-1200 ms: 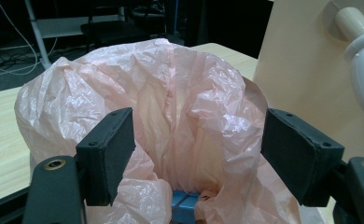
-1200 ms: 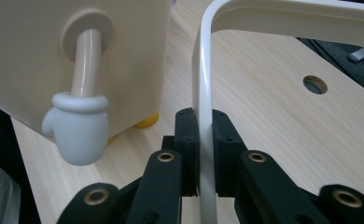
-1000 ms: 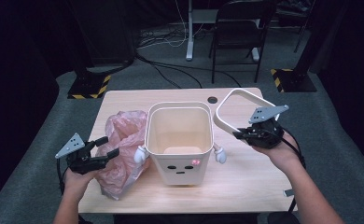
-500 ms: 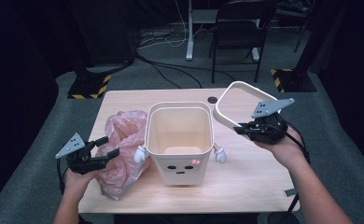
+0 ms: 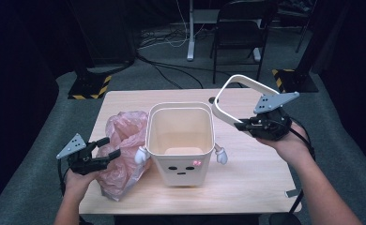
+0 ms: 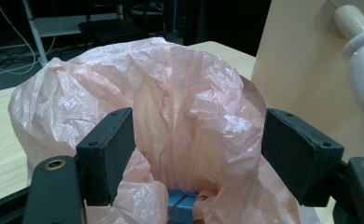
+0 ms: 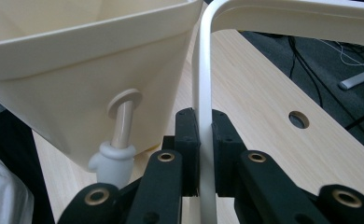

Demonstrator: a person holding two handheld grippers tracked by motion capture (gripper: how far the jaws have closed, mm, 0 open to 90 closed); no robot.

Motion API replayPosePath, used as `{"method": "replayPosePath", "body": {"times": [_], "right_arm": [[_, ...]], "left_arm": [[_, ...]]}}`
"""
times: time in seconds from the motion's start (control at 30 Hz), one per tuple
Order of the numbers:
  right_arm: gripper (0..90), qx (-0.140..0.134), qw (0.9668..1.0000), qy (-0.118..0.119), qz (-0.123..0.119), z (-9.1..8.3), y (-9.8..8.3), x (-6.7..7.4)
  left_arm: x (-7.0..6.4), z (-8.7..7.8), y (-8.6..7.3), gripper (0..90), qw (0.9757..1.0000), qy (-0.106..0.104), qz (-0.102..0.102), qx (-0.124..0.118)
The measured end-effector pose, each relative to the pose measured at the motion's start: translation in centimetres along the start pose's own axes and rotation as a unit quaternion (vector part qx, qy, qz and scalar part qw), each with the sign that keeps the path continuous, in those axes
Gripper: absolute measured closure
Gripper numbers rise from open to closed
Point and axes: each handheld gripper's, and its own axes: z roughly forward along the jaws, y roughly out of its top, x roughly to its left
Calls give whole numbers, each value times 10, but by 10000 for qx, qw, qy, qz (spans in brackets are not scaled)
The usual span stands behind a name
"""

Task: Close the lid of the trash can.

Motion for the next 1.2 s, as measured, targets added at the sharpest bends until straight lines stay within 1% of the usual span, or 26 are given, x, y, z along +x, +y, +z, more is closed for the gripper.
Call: {"method": "replayPosePath", "body": {"times": [0.1, 0.27, 0.47, 0.73, 0.97, 1.13, 1.2], "right_arm": [[833, 9, 10000, -17, -75, -3, 4, 2], [833, -6, 9999, -64, -132, -8, 10, 3], [833, -74, 9997, -2, -229, -16, 19, 7], [833, -172, 9984, 203, -496, -19, 33, 25], [833, -202, 9965, 404, -698, -14, 42, 39], [833, -240, 9953, 513, -791, -11, 47, 46], [832, -263, 9944, 594, -830, -10, 49, 49]], "left_arm": [[0, 0, 0, 257, 10000, -1, 4, 1], [0, 0, 0, 257, 10000, -4, 7, 7], [0, -1, 1, 257, 10000, 6, -7, -21], [0, 0, 2, 258, 10000, -8, 6, 16], [0, -2, 3, 257, 10000, -9, -2, -22], [0, -1, 2, 258, 10000, -14, -6, -10], [0, -1, 2, 258, 10000, -12, -18, -23]]}}
